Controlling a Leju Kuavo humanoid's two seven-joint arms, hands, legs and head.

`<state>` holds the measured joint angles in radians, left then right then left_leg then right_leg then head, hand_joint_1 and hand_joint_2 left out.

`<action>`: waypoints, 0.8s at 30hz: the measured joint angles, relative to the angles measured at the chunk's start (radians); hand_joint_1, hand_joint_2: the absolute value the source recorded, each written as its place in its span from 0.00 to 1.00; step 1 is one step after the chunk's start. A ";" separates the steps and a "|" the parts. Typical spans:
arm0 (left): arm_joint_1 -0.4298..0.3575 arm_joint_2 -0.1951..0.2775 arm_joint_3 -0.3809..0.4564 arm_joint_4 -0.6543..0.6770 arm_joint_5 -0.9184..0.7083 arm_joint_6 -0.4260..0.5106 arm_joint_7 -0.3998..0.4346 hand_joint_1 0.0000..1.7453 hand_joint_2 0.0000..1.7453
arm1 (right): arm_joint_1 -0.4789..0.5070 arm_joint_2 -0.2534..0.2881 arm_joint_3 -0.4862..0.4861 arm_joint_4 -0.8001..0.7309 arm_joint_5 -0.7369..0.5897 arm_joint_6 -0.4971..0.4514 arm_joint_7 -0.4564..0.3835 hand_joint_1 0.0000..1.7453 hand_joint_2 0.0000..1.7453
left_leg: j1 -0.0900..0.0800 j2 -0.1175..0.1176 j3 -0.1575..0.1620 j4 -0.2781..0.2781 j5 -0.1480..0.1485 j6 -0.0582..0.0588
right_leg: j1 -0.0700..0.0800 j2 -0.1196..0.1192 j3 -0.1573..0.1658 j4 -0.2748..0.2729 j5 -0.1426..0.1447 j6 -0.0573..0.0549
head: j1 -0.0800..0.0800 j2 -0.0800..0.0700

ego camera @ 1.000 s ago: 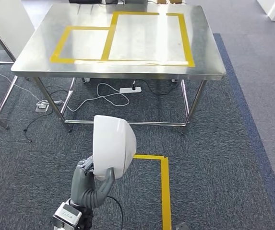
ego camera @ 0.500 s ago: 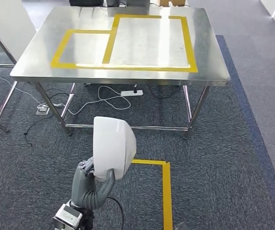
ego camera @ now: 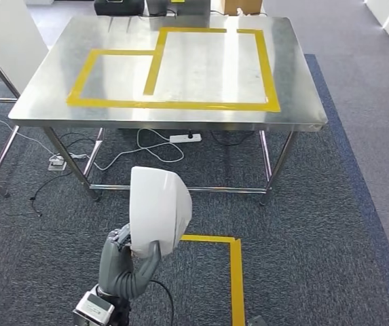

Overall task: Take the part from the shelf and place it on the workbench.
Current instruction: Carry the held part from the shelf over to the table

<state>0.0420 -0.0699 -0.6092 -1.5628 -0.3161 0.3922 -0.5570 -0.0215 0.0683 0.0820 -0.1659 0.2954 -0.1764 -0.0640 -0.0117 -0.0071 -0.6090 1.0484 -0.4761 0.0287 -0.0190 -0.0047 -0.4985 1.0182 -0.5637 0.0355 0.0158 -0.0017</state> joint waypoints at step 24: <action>0.002 0.001 0.000 -0.001 -0.002 0.000 -0.001 1.00 1.00 | 0.006 -0.001 0.000 0.001 0.001 0.003 -0.001 0.00 0.00 | 0.016 -0.003 -0.068 0.240 -0.169 -0.038 | -0.001 0.005 -0.050 0.003 0.045 -0.031 | -0.001 0.000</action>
<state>0.0437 -0.0686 -0.6095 -1.5637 -0.3181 0.3922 -0.5581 -0.0158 0.0675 0.0815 -0.1654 0.2960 -0.1739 -0.0652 0.0048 -0.0103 -0.6771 1.2881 -0.6446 -0.0095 -0.0202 0.0001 -0.5488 1.0208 -0.5184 0.0045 0.0149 -0.0016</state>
